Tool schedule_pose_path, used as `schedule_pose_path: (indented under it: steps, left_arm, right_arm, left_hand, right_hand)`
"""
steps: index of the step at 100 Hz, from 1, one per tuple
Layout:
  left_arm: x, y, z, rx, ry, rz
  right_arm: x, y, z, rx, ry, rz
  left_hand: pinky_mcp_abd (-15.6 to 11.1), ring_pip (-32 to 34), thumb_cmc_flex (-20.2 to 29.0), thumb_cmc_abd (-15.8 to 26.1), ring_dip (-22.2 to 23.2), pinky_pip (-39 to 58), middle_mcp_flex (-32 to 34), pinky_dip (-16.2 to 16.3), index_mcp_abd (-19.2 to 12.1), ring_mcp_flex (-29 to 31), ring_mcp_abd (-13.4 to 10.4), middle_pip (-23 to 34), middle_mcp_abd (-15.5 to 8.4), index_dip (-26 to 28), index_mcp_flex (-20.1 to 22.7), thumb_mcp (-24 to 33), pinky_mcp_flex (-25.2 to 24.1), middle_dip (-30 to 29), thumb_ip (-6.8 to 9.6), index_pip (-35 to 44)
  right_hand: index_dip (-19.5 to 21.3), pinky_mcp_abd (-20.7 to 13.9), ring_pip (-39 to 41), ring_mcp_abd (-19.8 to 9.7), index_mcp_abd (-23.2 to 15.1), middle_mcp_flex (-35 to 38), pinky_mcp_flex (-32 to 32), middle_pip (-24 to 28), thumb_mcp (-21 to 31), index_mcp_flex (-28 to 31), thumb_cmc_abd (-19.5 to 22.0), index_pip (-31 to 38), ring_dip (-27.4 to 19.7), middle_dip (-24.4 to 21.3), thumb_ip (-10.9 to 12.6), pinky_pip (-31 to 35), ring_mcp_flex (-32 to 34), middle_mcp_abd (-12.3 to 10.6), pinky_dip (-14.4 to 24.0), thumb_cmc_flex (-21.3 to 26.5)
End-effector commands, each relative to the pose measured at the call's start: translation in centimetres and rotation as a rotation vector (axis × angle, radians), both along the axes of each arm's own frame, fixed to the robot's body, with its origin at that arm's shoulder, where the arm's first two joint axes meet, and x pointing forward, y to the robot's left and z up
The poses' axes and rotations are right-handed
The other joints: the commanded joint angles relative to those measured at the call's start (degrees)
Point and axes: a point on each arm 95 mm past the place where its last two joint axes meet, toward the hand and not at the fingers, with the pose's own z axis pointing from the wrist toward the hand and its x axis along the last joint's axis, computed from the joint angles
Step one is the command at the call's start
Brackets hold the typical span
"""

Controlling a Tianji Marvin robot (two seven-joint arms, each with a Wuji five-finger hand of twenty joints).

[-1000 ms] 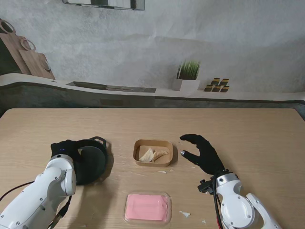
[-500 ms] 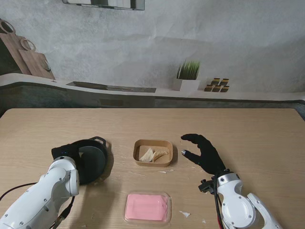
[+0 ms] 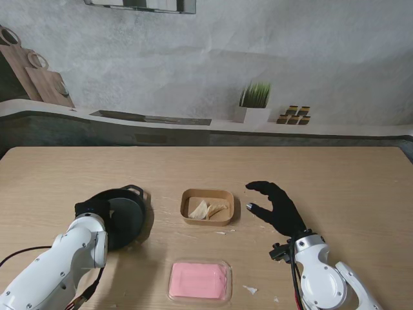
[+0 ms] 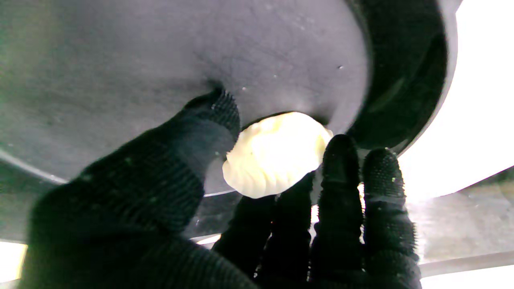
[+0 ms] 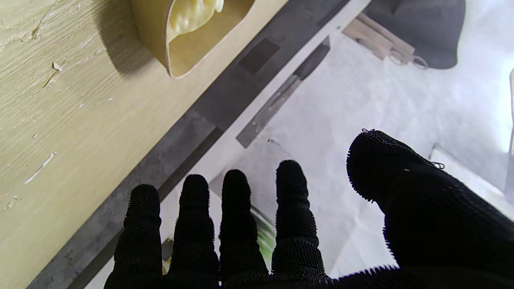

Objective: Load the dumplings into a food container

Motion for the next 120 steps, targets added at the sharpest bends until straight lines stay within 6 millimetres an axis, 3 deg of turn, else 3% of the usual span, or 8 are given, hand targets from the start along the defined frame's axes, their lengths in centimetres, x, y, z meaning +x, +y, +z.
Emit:
schedule_pose_path:
  steps: [1,15,50,68,90,120]
  left_arm:
    - [-0.3,-0.1,-0.8,-0.011,0.042,0.015]
    - [-0.3,-0.2,-1.1,-0.003,0.066,0.021]
    - [0.0,-0.4,-2.2,0.011,0.062,0.015]
    - [0.2,-0.4,-2.9,0.027,0.05,0.003]
    - [0.4,-0.4,-3.6,0.033,0.018,-0.005]
    - [0.6,-0.4,-3.9,0.008,-0.014,0.007]
  right_arm:
    - [-0.3,0.4,-0.1,0.009,0.006,0.009]
    - [-0.3,0.4,-0.1,0.009,0.008,0.01]
    - [-0.3,0.4,-0.2,0.007,0.01,0.011]
    - [-0.3,0.5,-0.2,0.006,0.013,0.013]
    - [-0.3,0.5,-0.2,0.005,0.015,0.013]
    - [-0.3,0.6,-0.2,0.006,0.018,0.013]
  left_hand:
    - [-1.11,2.82,2.42,-1.94,2.3,1.98,-1.37,-0.77,-4.43,-0.49,-0.55,2.64,-2.27,1.56,-1.03,1.97,1.27,2.8,0.18,3.21]
    - [-1.18,5.19,4.8,-2.04,4.98,2.29,-1.9,-1.37,-5.27,-0.46,-1.2,4.7,-3.43,4.67,-2.52,2.8,4.2,5.95,-0.14,6.86]
    - [-0.88,8.61,5.55,-2.07,7.68,5.25,2.92,-1.78,-7.6,4.35,-2.38,8.01,-5.19,12.07,-1.02,3.72,8.51,9.64,-0.54,15.28]
    - [-0.3,8.76,7.94,-3.8,8.25,6.0,6.5,-2.44,-8.68,6.9,-2.5,7.18,-5.72,15.11,1.01,2.67,10.24,15.77,-3.17,17.42]
    - [1.17,9.33,10.68,-5.45,10.44,8.26,12.54,-1.92,-10.25,11.31,-1.66,4.76,-5.68,14.78,3.81,0.4,12.58,19.69,-4.6,20.34]
    - [4.9,8.85,11.98,-2.57,6.79,10.2,21.44,-1.26,-11.99,15.76,0.64,-3.72,-4.27,8.27,8.47,-3.92,14.89,21.97,-3.75,22.0]
  right_hand:
    - [0.39,0.27,0.82,0.13,-0.21,0.17,0.34,1.35,0.15,0.45,1.24,0.24,0.59,0.43,2.09,0.69,0.77,0.06,0.75,-0.98]
    - [0.39,0.3,0.89,0.22,-0.32,0.12,0.39,1.32,0.18,0.46,1.19,0.23,0.63,0.42,2.09,0.72,0.78,0.04,0.77,-0.93]
    - [0.38,0.46,1.04,0.37,-0.27,0.18,0.57,1.38,0.15,0.49,1.26,0.22,0.7,0.44,2.1,0.88,0.89,0.01,0.88,-0.96]
    - [0.38,0.67,1.23,0.53,-0.28,0.23,0.96,1.35,0.18,0.59,1.31,0.22,0.78,0.43,2.12,1.13,1.2,0.02,1.02,-0.96]
    - [0.39,0.91,1.44,0.83,-0.14,0.43,1.31,1.37,0.41,0.8,1.48,0.26,0.88,0.43,2.15,1.44,1.38,0.21,1.24,-0.91]
    - [0.38,1.15,1.58,1.06,-0.06,0.63,1.55,1.32,0.59,0.9,1.54,0.19,0.94,0.42,2.15,1.63,1.67,0.32,1.41,-0.93]
